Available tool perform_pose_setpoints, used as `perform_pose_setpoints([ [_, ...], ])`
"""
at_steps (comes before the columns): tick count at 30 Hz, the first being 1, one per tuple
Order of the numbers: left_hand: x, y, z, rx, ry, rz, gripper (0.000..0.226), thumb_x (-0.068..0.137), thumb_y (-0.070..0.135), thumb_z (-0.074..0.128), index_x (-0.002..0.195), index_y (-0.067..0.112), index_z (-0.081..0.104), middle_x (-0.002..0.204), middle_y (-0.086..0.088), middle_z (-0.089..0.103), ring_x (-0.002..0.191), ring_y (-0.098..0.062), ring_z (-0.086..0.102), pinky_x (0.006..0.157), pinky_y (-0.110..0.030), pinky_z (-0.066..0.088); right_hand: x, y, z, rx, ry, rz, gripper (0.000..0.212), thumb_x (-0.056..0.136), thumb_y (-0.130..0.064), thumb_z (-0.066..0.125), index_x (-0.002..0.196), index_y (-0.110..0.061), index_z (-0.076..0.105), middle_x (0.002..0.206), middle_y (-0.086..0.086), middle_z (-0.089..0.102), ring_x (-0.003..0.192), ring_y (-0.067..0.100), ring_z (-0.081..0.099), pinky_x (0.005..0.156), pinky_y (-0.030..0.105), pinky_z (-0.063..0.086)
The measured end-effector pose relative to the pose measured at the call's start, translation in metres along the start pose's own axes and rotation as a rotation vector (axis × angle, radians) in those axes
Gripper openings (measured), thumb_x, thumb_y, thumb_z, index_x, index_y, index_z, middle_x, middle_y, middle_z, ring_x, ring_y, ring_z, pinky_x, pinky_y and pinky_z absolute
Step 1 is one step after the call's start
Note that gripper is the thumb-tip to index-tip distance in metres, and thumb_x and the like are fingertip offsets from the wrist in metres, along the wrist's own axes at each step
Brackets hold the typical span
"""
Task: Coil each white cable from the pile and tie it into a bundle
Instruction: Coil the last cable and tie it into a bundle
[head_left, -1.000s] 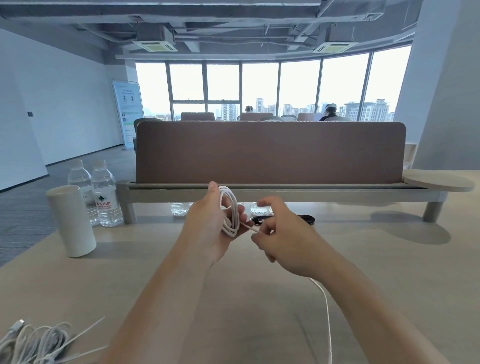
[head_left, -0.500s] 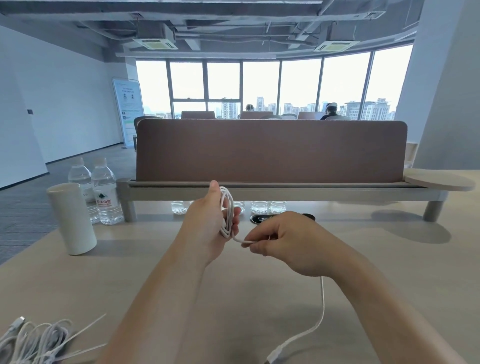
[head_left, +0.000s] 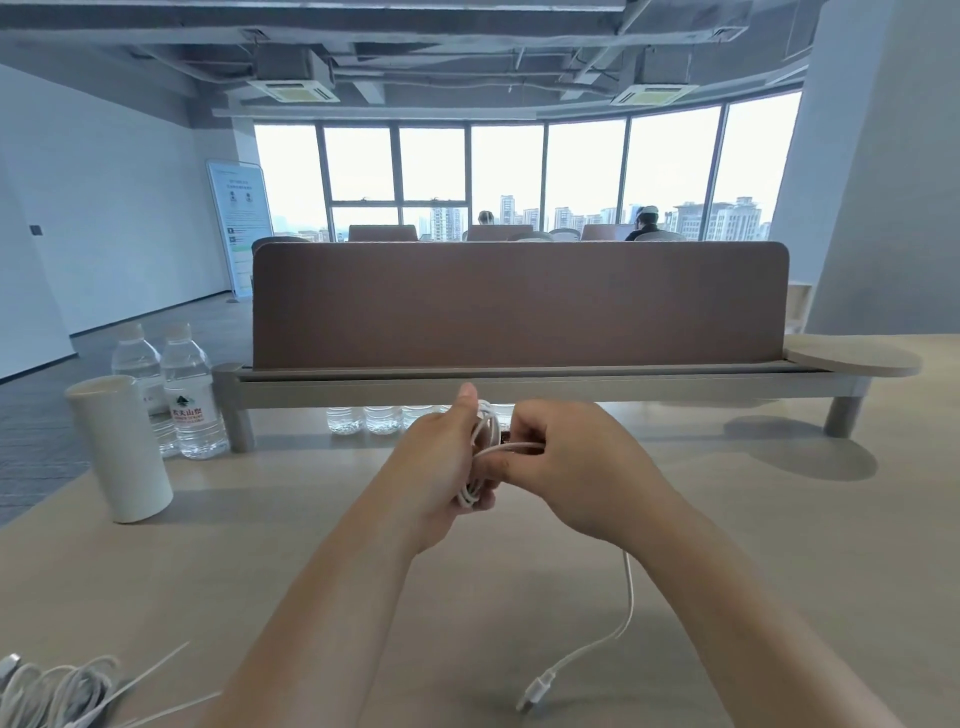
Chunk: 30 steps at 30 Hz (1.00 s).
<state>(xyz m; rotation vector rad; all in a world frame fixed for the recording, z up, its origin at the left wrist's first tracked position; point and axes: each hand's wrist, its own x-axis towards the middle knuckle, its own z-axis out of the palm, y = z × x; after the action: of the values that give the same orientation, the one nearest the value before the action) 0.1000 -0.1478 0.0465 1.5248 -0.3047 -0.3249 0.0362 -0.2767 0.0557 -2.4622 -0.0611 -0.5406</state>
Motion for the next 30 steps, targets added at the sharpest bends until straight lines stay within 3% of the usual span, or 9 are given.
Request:
perform_pose_setpoints([
  [4, 0.000, 0.000, -0.006, 0.054, 0.016, -0.023, 0.051, 0.106, 0.048, 0.038, 0.076, 0.011, 0.056, 0.061, -0.008, 0.061, 0.062, -0.025, 0.053, 0.057, -0.029, 0.045, 0.000, 0.001, -0.011, 0.048, -0.084, -0.047, 0.027, 0.095, -0.036, 0.065, 0.072, -0.025, 0.057, 0.056, -0.021, 0.053, 0.055, 0.004, 0.044, 0.051, 0.017, 0.031],
  [8, 0.001, 0.000, -0.009, 0.052, -0.026, -0.059, 0.051, 0.106, 0.048, 0.040, 0.087, 0.007, 0.063, 0.072, -0.012, 0.067, 0.064, -0.025, 0.054, 0.058, -0.030, 0.044, -0.001, 0.001, -0.016, 0.048, -0.137, -0.086, 0.033, 0.100, -0.024, 0.057, 0.069, -0.033, 0.057, 0.056, -0.026, 0.054, 0.056, 0.000, 0.047, 0.052, 0.013, 0.034],
  [12, 0.000, 0.000, -0.007, 0.024, -0.076, -0.088, 0.048, 0.106, 0.046, 0.042, 0.089, 0.007, 0.063, 0.068, -0.010, 0.065, 0.067, -0.026, 0.054, 0.058, -0.030, 0.043, 0.000, -0.001, -0.015, 0.033, -0.164, -0.070, 0.034, 0.100, -0.022, 0.057, 0.069, -0.034, 0.062, 0.055, -0.026, 0.055, 0.055, -0.003, 0.050, 0.053, 0.011, 0.035],
  [15, 0.000, -0.001, -0.004, 0.010, -0.119, -0.085, 0.052, 0.106, 0.048, 0.040, 0.086, 0.007, 0.065, 0.069, -0.011, 0.064, 0.067, -0.027, 0.053, 0.057, -0.030, 0.041, 0.001, 0.002, -0.013, 0.032, -0.109, -0.029, 0.028, 0.099, -0.027, 0.060, 0.071, -0.031, 0.061, 0.054, -0.026, 0.057, 0.052, -0.003, 0.051, 0.050, 0.013, 0.033],
  [17, -0.001, -0.001, -0.003, 0.035, -0.137, -0.069, 0.057, 0.105, 0.052, 0.038, 0.088, 0.006, 0.067, 0.073, -0.014, 0.065, 0.068, -0.027, 0.054, 0.058, -0.030, 0.042, 0.002, 0.004, -0.010, 0.078, -0.044, 0.029, 0.019, 0.095, -0.035, 0.065, 0.079, -0.027, 0.056, 0.057, -0.016, 0.064, 0.048, 0.001, 0.050, 0.050, 0.018, 0.035],
  [21, -0.004, 0.001, -0.001, 0.070, -0.157, -0.068, 0.047, 0.105, 0.046, 0.042, 0.089, 0.009, 0.067, 0.077, -0.015, 0.068, 0.070, -0.027, 0.056, 0.061, -0.033, 0.042, 0.005, 0.010, -0.010, 0.034, 0.084, 0.098, 0.038, 0.084, -0.050, 0.072, 0.078, -0.020, 0.050, 0.065, 0.002, 0.067, 0.051, 0.011, 0.046, 0.053, 0.030, 0.038],
  [25, -0.005, 0.000, -0.001, 0.102, -0.182, -0.071, 0.033, 0.103, 0.034, 0.048, 0.095, 0.007, 0.065, 0.082, -0.019, 0.069, 0.071, -0.029, 0.057, 0.061, -0.032, 0.040, 0.006, 0.013, -0.013, 0.008, 0.035, 0.056, 0.022, 0.092, -0.037, 0.067, 0.080, -0.022, 0.056, 0.071, -0.002, 0.064, 0.058, 0.009, 0.048, 0.055, 0.026, 0.039],
  [30, -0.006, 0.000, -0.002, 0.119, -0.210, -0.049, 0.044, 0.106, 0.037, 0.042, 0.091, 0.005, 0.069, 0.083, -0.022, 0.071, 0.072, -0.030, 0.058, 0.059, -0.032, 0.039, 0.007, 0.018, -0.014, 0.056, 0.017, 0.054, 0.014, 0.095, -0.022, 0.061, 0.082, -0.025, 0.057, 0.068, -0.008, 0.065, 0.062, 0.009, 0.053, 0.063, 0.031, 0.046],
])
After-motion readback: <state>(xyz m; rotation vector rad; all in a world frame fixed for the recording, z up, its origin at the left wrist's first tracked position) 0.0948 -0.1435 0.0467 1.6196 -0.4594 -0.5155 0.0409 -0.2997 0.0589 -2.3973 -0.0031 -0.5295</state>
